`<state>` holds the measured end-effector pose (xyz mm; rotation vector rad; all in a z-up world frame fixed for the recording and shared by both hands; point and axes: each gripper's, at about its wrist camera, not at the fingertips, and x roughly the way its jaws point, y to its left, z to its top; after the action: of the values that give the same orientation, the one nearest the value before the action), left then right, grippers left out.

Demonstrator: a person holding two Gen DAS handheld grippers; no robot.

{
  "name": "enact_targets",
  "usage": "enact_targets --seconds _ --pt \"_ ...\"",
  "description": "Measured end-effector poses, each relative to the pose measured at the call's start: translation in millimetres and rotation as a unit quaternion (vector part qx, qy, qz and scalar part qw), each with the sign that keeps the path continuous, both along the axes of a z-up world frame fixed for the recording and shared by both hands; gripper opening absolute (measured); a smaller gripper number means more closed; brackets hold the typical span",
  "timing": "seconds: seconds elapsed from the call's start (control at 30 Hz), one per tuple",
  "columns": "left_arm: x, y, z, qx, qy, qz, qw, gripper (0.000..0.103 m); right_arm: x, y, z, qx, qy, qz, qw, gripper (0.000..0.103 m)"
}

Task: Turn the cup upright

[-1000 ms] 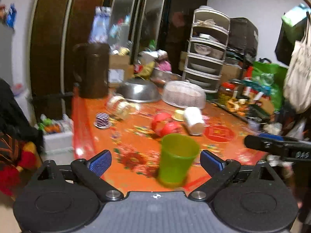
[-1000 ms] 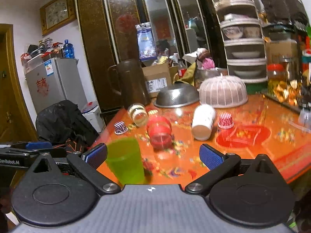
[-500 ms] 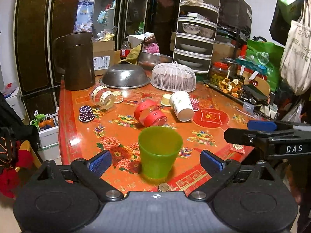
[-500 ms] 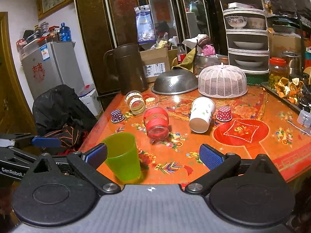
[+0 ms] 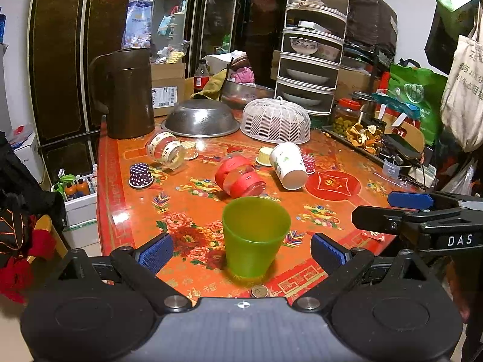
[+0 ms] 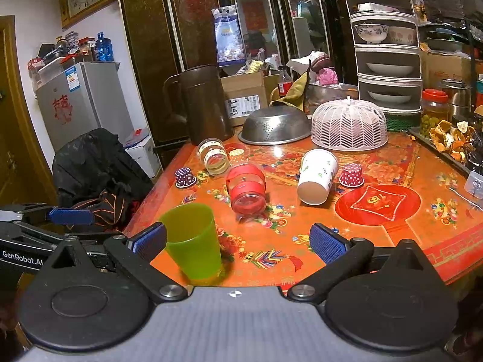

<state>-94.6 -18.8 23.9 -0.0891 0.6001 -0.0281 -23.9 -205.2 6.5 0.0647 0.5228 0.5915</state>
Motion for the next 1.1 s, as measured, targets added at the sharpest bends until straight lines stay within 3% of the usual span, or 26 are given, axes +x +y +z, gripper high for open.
enact_targets --seconds 1.1 --pt "1.0 -1.7 -5.5 -0.001 0.008 0.005 1.0000 0.099 2.2 -1.1 0.2 -0.001 0.001 0.004 1.000 0.102"
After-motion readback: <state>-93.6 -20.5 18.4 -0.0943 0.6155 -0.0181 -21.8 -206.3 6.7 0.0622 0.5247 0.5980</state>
